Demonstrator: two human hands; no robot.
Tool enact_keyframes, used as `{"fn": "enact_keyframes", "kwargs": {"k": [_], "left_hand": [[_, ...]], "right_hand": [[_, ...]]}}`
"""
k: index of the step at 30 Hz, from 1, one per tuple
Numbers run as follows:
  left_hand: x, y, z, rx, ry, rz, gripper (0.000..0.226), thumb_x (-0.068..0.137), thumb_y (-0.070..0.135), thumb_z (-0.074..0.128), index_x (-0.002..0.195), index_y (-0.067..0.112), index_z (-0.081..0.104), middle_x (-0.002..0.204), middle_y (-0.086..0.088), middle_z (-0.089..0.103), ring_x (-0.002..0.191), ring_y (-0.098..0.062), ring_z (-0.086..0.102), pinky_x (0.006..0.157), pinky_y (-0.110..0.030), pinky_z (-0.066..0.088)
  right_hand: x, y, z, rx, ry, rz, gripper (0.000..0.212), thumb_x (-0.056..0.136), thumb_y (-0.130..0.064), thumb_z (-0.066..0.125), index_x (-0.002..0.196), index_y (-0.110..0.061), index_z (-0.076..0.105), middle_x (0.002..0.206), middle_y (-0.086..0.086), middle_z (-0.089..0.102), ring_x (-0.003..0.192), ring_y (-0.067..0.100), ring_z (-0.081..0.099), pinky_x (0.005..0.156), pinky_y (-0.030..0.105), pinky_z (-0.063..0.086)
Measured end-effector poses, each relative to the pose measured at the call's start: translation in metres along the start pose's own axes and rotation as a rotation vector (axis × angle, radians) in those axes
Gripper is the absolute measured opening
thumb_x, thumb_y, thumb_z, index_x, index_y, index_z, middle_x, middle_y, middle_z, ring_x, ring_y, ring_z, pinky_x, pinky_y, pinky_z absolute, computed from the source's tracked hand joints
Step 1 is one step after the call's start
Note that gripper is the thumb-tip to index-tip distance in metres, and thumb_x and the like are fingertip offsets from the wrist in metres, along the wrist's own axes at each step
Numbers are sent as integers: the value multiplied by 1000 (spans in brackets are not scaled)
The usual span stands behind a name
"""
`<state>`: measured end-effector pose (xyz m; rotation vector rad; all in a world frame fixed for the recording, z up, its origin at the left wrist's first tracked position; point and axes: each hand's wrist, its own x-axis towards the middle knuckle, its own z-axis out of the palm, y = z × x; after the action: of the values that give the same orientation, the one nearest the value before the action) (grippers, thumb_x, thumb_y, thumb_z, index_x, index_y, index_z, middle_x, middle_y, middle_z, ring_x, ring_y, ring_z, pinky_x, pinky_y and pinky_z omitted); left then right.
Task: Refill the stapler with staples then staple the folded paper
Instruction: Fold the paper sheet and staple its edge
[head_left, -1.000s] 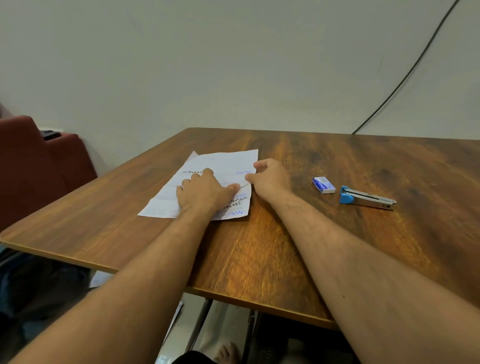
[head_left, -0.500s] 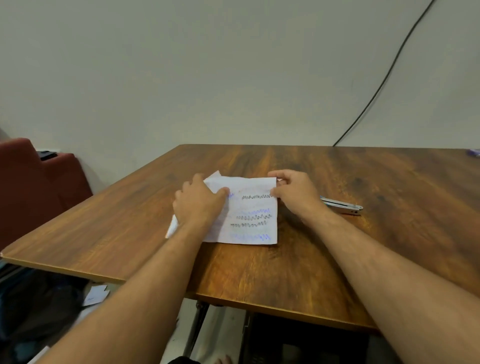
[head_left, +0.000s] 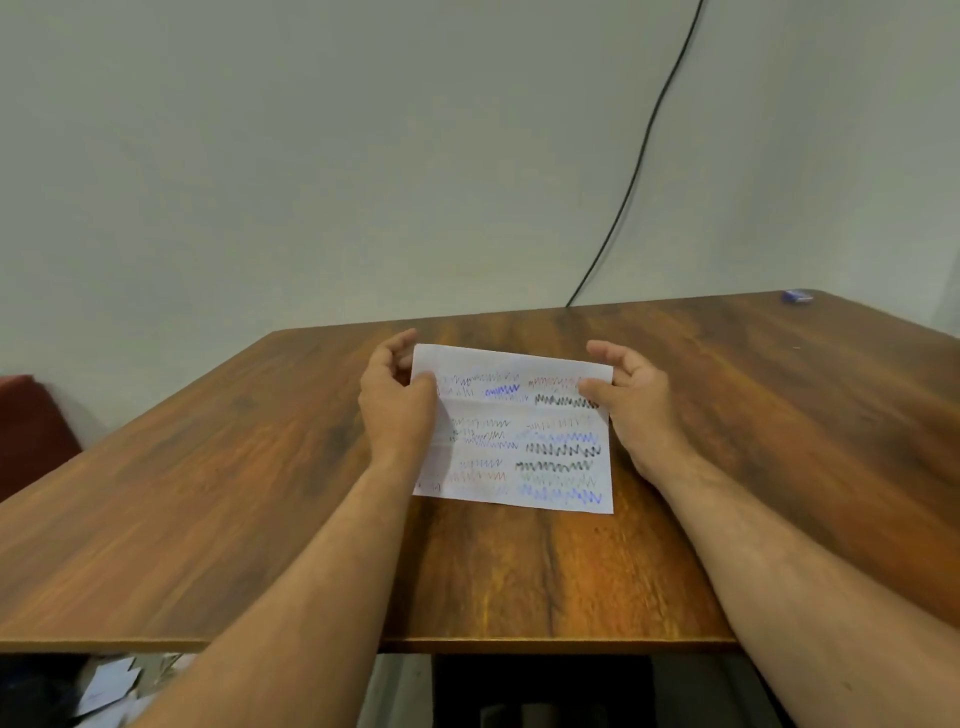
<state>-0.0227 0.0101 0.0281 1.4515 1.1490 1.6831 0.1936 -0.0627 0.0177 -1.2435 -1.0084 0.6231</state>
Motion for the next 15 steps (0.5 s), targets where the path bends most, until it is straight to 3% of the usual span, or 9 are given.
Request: {"fn": "enact_keyframes", "kwargs": {"k": [4,6,8,10,12,15], "left_hand": [[-3,-5,17,63,61,51,43,88,2,55,124,24,62,98,12,68,97,-11,67,71,-16,52],[-4,-12,22,207,108,111,43,89,8,59,128,28,58,111,9,66,109,-16,61,87,-23,53],[-6,-18,27,424,152,234,47,90,16,64,135,27,53,129,5,62,123,-18,51,104,-34,44],[-8,-20,31,549,136,366,51,91,23,65,140,23,50,140,2,55,131,-21,46,108,-34,35],[-10,-21,35,637,69,517,55,89,23,66,142,23,50,144,0,53,132,-24,46,105,-36,36],[-12,-24,44,794,-16,730,52,86,21,70,136,27,58,141,-4,55,124,-30,52,95,-44,44]], "right_hand": [[5,4,-4,-7,44,10,18,92,-7,69,103,-21,71,94,4,78,78,19,77,76,48,63],[5,6,-3,-57,49,-27,11,92,-12,70,93,-22,73,88,2,78,76,20,76,74,49,63],[5,8,0,-106,77,-99,7,90,-17,73,89,-23,75,85,-2,76,77,19,75,71,46,63],[8,13,2,-254,127,-234,4,89,-23,74,87,-26,76,87,-8,70,83,16,68,71,35,58],[10,16,6,-505,189,-408,5,88,-25,74,91,-27,77,90,-10,59,90,14,53,76,15,40],[8,17,12,-651,231,-586,10,86,-25,76,95,-23,79,95,-4,50,95,13,42,75,11,32]]}}
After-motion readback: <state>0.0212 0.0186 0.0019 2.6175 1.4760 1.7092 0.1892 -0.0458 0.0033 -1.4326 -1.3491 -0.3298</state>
